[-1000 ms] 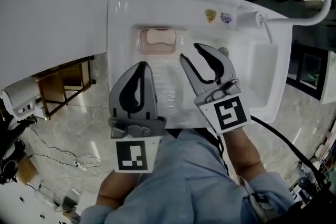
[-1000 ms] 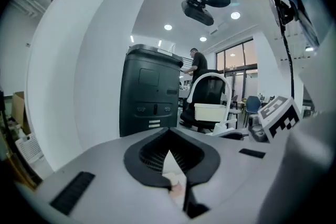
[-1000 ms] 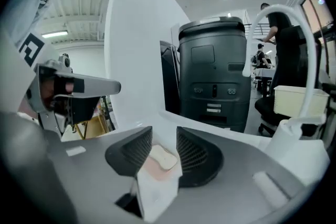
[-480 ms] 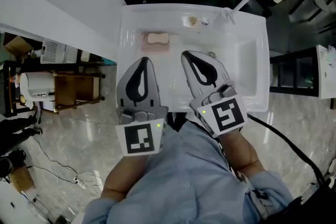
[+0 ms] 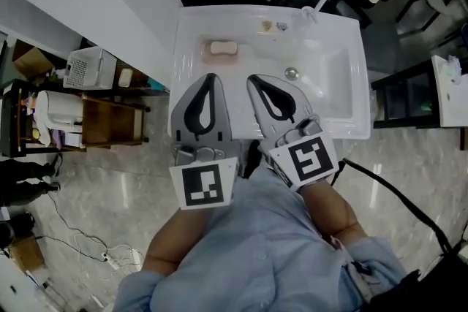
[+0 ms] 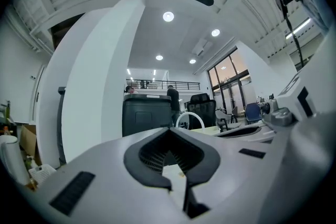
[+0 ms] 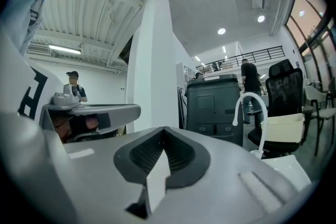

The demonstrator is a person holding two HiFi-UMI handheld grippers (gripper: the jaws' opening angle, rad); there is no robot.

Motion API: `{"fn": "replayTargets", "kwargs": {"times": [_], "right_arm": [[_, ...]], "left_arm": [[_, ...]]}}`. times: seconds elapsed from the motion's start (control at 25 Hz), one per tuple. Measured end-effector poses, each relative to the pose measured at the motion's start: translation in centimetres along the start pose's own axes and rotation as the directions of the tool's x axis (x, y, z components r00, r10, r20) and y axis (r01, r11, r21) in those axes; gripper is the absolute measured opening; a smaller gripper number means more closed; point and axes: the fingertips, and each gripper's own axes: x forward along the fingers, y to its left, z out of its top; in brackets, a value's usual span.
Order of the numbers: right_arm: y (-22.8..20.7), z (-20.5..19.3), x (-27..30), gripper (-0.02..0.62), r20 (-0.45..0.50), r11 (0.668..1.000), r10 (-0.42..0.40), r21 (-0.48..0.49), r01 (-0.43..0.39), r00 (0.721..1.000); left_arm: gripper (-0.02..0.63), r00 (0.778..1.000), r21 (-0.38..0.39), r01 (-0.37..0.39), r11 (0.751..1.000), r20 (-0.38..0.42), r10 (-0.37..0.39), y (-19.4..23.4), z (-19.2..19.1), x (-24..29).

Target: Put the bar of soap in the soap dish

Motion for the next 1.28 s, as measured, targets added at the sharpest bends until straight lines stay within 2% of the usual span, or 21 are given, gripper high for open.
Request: {"fn": "replayTargets", "kwargs": {"times": [0.44,0.88,1.28], "right_arm": [[1.7,1.9,-1.9,0.0,0.051,0.997,-0.071,-0.014,0.071,0.996],[2.1,2.9,-4.0,0.0,0.072,0.994,-0.102,-0.034,0.104,0.992],[2.9,3.8,-4.3,0.0,0.101,0.993,-0.11,-0.042,0.115,0.989]], "left_arm": [[0.005,0.998,0.008,0.057,0.998,0.035,-0.057,-0.2,1.3,-3.0],[0.005,0.992,0.018,0.115,0.993,0.057,-0.116,-2.5,2.3,-4.0],[0.005,0.989,0.029,0.127,0.992,0.07,-0.129,-2.4,2.9,-4.8]]}}
